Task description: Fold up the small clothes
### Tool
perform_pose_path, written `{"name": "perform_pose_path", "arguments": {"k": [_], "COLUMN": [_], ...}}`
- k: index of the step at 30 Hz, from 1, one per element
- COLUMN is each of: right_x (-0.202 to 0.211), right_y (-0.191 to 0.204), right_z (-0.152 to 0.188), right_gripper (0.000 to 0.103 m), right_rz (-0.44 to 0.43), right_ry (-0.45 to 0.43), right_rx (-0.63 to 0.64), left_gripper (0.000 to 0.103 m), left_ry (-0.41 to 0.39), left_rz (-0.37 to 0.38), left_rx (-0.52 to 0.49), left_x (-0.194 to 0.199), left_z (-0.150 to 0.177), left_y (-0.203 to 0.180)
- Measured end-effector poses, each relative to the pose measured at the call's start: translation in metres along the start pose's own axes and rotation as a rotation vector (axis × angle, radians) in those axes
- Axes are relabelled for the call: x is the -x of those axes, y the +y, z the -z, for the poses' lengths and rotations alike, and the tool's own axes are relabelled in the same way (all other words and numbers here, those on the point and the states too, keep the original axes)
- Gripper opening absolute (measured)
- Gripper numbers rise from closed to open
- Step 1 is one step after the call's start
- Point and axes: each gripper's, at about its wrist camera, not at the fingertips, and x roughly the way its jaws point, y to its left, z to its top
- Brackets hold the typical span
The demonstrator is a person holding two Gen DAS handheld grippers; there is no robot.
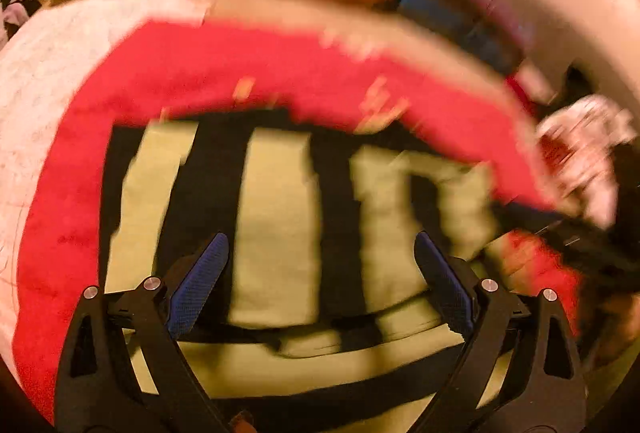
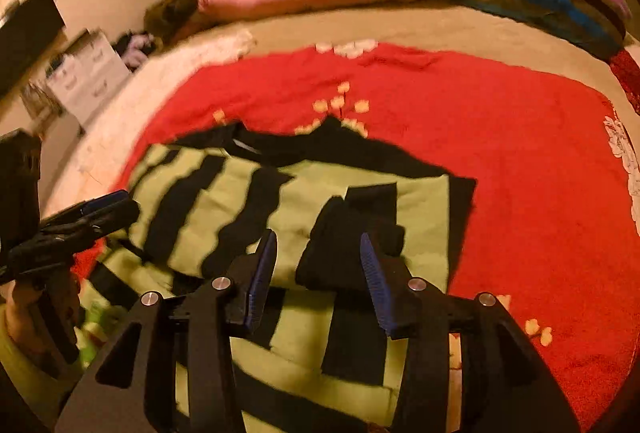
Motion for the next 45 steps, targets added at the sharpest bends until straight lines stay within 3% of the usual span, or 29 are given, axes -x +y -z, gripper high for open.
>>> {"name": "perform_pose_path", "arguments": {"k": [2, 10, 13, 15, 17, 22, 27, 28, 32, 36, 40, 45], "right_x": [-0.012, -0.047, -0.028, -0.008, 0.004, 0.007, -0.006, -0.016, -0.058, -0.054, -0.026, 0.007], "right_y": [0.001, -0.005, 0.004, 0.009, 0.013, 0.022, 0.023, 0.022, 0.015, 0.023, 0.016, 0.012], "right_z": [-0.004, -0.026, -0.025, -0.020, -0.013, 0.002, 0.003, 0.000, 0.004, 0.008, 0.015, 0.029], "right_gripper": [0.043, 0.044, 0.045, 0.055, 0.056, 0.060, 0.060, 0.060, 0.061, 0.065, 0.069, 0.081], "right_rz": [0.033, 0.176, 0.141, 0.119, 0.094, 0.064, 0.043, 0.029, 0.108, 0.121, 0.042, -0.021], "right_ry": [0.001, 0.056, -0.018, -0.078, -0.105, -0.077, -0.053, -0.024, 0.126, 0.089, 0.027, -0.028], "right_rx": [0.014, 0.064, 0.075, 0.078, 0.092, 0.128, 0.078, 0.058, 0.024, 0.074, 0.010, -0.050], "left_gripper": [0.087, 0.090, 0.090, 0.090, 0.090, 0.090, 0.090, 0.090, 0.090, 0.090, 0.092, 0.093], "left_ry": [0.061, 0.043, 0.027, -0.015, -0.044, -0.086, -0.066, -0.060, -0.005, -0.036, -0.064, -0.095], "left_rz": [-0.046, -0.015, 0.000, 0.027, 0.037, -0.060, -0.107, -0.113, -0.138, -0.100, -0.079, -0.049], "left_rx": [0.016, 0.037, 0.055, 0.085, 0.092, 0.048, 0.090, 0.095, 0.124, 0.159, 0.166, 0.170], "left_x": [-0.020, -0.032, -0.021, -0.001, 0.012, 0.041, 0.042, 0.040, 0.028, 0.038, 0.054, 0.075], "left_z": [0.006, 0.021, 0.019, 0.022, 0.025, 0.038, 0.040, 0.039, 0.038, 0.045, 0.054, 0.059], "left_y": [0.012, 0.028, 0.025, 0.029, 0.029, 0.034, 0.051, 0.053, 0.063, 0.067, 0.063, 0.054]}}
